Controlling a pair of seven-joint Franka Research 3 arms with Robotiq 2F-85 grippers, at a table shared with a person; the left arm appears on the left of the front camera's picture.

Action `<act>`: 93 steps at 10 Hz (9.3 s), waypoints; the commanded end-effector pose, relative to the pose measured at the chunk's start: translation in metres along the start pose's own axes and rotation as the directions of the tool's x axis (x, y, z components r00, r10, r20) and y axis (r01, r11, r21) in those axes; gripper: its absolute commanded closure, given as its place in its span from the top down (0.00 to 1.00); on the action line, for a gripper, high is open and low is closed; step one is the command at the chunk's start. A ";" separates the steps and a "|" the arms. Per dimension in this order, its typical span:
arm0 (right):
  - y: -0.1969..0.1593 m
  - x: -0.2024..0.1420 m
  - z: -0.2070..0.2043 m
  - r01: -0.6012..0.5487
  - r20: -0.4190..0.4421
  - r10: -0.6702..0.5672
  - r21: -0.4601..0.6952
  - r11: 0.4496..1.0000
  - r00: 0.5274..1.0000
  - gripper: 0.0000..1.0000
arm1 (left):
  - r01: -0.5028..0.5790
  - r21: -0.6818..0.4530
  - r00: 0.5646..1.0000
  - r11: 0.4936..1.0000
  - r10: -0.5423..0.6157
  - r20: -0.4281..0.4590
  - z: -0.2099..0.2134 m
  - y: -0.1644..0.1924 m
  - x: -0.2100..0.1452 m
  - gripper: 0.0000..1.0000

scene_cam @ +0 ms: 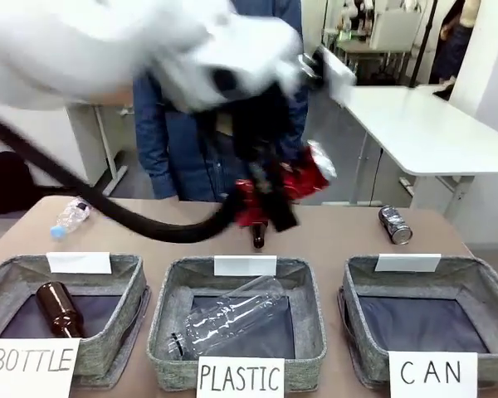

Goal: Sort the can waste into the basket.
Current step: Pick up the can waste from the table and place it in the right Fabric basket.

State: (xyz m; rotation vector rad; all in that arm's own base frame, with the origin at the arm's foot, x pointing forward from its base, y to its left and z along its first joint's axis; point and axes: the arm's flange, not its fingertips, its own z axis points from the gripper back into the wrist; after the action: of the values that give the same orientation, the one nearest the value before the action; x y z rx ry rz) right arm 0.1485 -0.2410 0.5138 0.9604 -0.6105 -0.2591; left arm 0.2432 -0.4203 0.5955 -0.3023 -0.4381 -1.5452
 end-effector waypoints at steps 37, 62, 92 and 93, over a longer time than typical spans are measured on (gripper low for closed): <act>0.093 0.060 -0.156 -0.027 -0.403 0.072 0.116 0.993 0.912 1.00 | -0.833 -0.231 0.489 0.503 0.864 0.118 0.170 0.024 -0.349 1.00; 0.103 0.056 -0.178 -0.017 -0.413 0.069 0.130 0.991 0.908 1.00 | -0.839 -0.544 -0.081 0.029 0.981 0.178 0.217 0.053 -0.562 1.00; -0.066 0.178 -0.493 -0.446 -0.427 0.166 -0.725 0.524 0.889 1.00 | -0.839 -0.544 -0.081 0.029 0.981 0.178 0.217 0.053 -0.562 1.00; -0.070 0.176 -0.498 -0.459 -0.444 0.156 -0.736 0.498 0.882 1.00 | -0.839 -0.544 -0.081 0.029 0.981 0.178 0.217 0.053 -0.562 1.00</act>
State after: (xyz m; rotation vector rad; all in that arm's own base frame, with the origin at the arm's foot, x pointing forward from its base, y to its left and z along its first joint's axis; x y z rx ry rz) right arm 0.5823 -0.0250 0.3085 -0.0256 -0.2715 -0.0198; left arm 0.2936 0.1782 0.5355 -1.0436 -0.2742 0.0480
